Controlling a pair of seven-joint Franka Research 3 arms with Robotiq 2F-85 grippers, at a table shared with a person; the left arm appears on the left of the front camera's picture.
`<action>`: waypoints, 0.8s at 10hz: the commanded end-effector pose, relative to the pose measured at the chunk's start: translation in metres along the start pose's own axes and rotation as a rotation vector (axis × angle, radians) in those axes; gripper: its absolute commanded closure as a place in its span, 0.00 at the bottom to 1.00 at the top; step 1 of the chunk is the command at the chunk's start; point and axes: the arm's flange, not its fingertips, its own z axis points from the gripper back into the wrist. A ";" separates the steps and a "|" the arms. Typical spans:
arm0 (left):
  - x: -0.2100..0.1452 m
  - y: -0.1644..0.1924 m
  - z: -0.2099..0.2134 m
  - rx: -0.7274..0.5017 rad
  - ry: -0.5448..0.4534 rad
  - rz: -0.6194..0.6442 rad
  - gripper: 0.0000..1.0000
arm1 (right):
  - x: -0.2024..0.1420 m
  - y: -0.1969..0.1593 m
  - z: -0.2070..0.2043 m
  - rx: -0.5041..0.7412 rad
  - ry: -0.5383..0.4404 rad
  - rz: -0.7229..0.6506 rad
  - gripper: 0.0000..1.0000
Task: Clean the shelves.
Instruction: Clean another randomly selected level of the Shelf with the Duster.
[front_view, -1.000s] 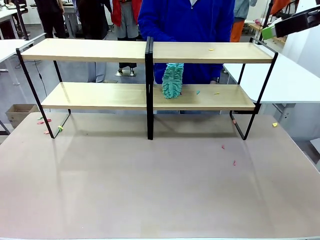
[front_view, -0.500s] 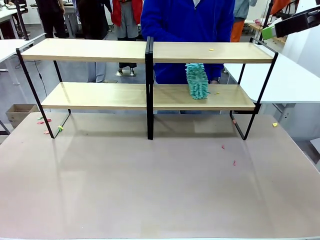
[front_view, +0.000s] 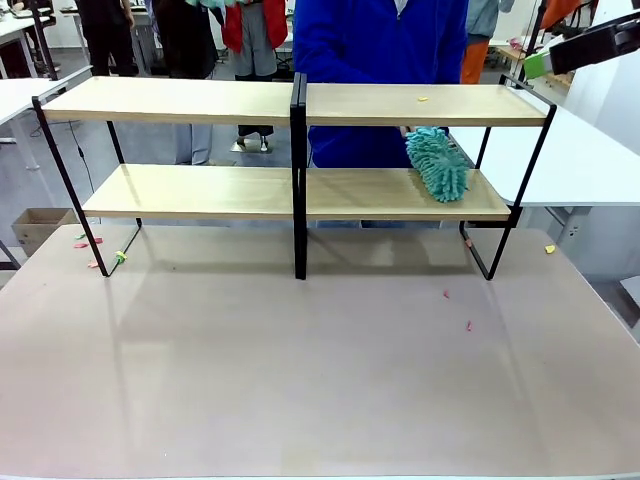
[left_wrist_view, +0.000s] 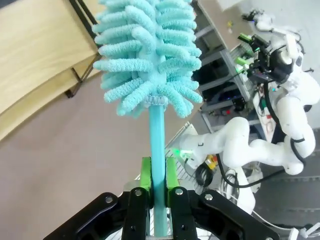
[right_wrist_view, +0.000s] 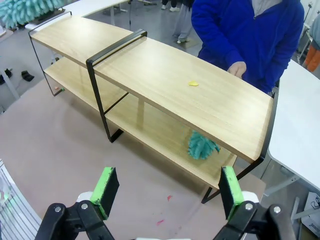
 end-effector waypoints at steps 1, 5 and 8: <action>0.035 -0.011 -0.037 0.083 0.019 0.024 0.87 | 0.001 -0.001 0.000 -0.002 -0.002 -0.001 0.00; 0.069 -0.033 -0.138 0.216 0.160 -0.004 0.87 | 0.001 -0.001 0.000 -0.002 -0.002 -0.001 0.00; 0.071 -0.039 -0.175 0.227 0.292 -0.043 0.87 | 0.001 -0.001 0.000 -0.002 -0.002 -0.001 0.00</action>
